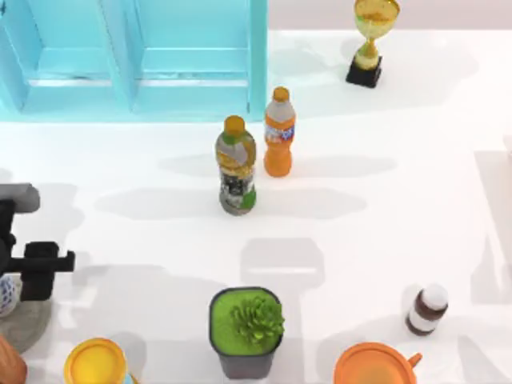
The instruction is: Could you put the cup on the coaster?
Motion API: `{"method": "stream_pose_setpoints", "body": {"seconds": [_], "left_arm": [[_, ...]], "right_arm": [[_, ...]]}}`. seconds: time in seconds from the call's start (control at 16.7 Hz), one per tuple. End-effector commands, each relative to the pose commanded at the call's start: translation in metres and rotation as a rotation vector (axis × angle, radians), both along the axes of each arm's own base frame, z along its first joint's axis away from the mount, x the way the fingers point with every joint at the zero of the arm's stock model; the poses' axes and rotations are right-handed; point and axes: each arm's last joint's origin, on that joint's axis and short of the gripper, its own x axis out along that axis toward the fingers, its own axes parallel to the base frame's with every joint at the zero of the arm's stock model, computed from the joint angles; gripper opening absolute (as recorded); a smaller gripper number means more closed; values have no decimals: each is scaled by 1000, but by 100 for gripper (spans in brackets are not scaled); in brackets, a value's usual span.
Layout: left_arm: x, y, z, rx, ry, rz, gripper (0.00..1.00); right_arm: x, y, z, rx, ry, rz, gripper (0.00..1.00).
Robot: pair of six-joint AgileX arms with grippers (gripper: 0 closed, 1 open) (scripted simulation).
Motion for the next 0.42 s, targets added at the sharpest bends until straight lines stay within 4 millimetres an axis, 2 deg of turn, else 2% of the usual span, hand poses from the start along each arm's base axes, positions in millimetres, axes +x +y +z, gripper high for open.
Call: {"method": "stream_pose_setpoints", "body": {"seconds": [0.06, 0.12, 0.42], "left_arm": [[0, 0, 0, 0, 0, 0, 98], [0, 0, 0, 0, 0, 0, 100], [0, 0, 0, 0, 0, 0, 100]], "right_arm": [[0, 0, 0, 0, 0, 0, 100], [0, 0, 0, 0, 0, 0, 100], [0, 0, 0, 0, 0, 0, 100]]}}
